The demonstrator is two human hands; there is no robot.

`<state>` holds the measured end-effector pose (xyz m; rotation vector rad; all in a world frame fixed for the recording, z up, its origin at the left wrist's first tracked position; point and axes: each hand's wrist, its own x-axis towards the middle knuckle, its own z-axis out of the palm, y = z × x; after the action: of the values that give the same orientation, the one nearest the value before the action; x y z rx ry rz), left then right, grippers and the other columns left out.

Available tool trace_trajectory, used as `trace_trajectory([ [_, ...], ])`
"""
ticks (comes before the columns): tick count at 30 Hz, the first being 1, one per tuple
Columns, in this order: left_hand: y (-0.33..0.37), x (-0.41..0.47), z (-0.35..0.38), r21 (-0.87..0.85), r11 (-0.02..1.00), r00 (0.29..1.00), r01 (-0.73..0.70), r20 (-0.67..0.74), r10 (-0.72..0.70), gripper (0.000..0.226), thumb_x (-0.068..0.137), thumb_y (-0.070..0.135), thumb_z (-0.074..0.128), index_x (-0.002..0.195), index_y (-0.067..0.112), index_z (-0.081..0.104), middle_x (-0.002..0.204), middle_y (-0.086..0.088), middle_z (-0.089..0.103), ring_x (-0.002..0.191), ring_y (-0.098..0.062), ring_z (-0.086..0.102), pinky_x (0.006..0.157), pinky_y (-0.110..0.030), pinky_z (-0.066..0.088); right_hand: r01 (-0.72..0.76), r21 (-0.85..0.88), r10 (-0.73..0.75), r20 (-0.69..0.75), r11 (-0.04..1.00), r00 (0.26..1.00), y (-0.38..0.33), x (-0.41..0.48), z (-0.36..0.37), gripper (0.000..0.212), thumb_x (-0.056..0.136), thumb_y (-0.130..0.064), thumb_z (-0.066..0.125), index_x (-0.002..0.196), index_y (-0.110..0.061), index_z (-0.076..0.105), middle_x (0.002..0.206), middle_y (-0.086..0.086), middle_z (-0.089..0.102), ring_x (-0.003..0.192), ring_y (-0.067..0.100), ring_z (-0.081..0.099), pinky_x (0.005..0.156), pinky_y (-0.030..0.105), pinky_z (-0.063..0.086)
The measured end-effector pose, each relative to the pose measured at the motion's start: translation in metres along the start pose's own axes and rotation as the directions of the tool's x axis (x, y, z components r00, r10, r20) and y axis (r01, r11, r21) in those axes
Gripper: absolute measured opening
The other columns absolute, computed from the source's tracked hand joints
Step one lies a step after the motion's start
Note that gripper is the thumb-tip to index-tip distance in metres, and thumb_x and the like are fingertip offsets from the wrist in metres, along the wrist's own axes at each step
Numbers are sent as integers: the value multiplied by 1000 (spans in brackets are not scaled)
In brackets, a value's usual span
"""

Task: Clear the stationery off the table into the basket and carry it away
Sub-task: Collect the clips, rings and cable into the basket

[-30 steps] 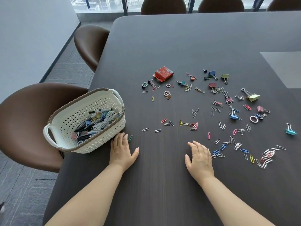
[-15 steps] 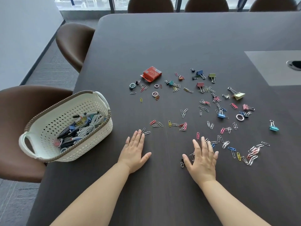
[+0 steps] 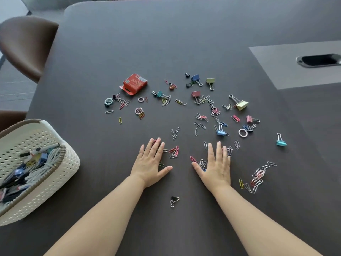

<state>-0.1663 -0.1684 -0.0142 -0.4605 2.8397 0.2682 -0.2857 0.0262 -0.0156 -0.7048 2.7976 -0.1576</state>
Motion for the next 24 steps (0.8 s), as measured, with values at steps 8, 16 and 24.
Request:
trace_trajectory([
  [8, 21, 48, -11, 7, 999, 1000, -31, 0, 31, 100, 57, 87, -7, 135, 28, -28, 144, 3, -35, 132, -22, -36, 109, -47, -15, -86, -63, 86, -3, 994, 996, 26, 64, -22, 109, 62, -86, 33, 145, -27, -8, 153, 10, -17, 137, 39, -13, 107, 63, 2],
  [16, 43, 115, -22, 37, 994, 992, -106, -69, 108, 77, 78, 70, 11, 146, 35, 9, 156, 5, 2, 142, -24, -2, 113, -51, 4, 181, -26, -182, -124, 983, 975, 27, 106, -22, 76, 73, -70, 31, 135, -27, 41, 147, 8, 33, 135, 32, 21, 106, 56, 24],
  [24, 47, 86, -7, -176, 968, 909, -177, -406, 92, 34, 81, 50, 43, 99, 24, 55, 102, 3, 46, 90, -18, 39, 78, -38, 48, 381, 152, -330, -279, 912, 902, 38, 78, -10, 64, 92, -58, 17, 118, -19, 60, 127, 7, 55, 116, 19, 37, 98, 40, 39],
])
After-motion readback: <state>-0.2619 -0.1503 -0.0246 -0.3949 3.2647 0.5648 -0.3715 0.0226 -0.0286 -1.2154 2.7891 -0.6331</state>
